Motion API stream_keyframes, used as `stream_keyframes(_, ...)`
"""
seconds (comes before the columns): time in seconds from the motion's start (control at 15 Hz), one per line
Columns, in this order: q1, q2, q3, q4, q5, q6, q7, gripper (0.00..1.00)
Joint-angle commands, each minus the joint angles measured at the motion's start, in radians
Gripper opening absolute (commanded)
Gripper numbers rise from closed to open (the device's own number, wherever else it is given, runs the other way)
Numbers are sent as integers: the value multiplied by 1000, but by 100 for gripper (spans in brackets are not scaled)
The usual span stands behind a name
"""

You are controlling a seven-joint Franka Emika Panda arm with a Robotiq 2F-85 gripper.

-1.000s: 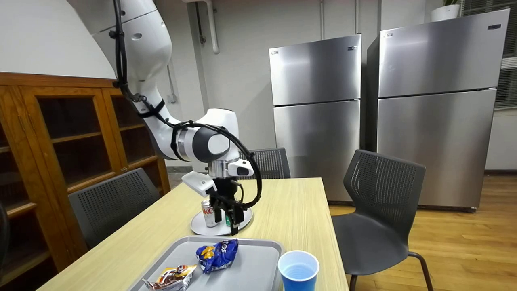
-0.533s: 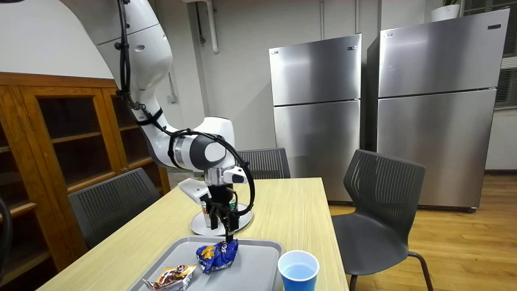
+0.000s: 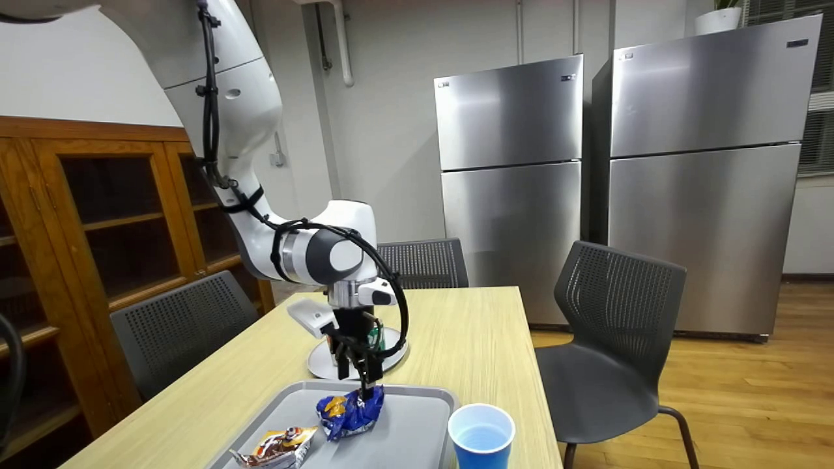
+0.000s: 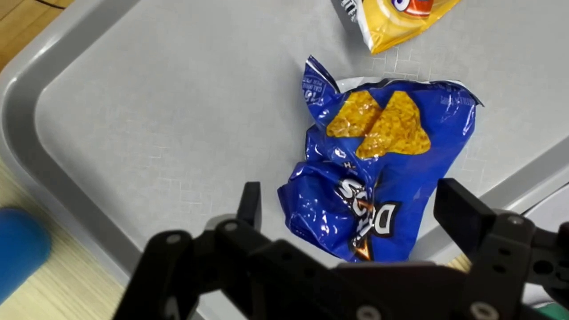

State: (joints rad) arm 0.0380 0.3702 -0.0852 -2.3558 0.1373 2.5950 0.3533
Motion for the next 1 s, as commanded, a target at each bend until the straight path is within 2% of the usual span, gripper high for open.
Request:
stream_keyframes(0.0,7,33,8,23,11,17,29,100)
stream_keyframes(0.2,10,43,6,25,10,25,28,100)
stream_keyframes(0.27,11,46,5,25,9,29,28,75)
stream_keyframes(0.4,13,48,4,24,8,39,29,66)
stream_keyframes(0.93,16,57,1,23,6,55,29,3)
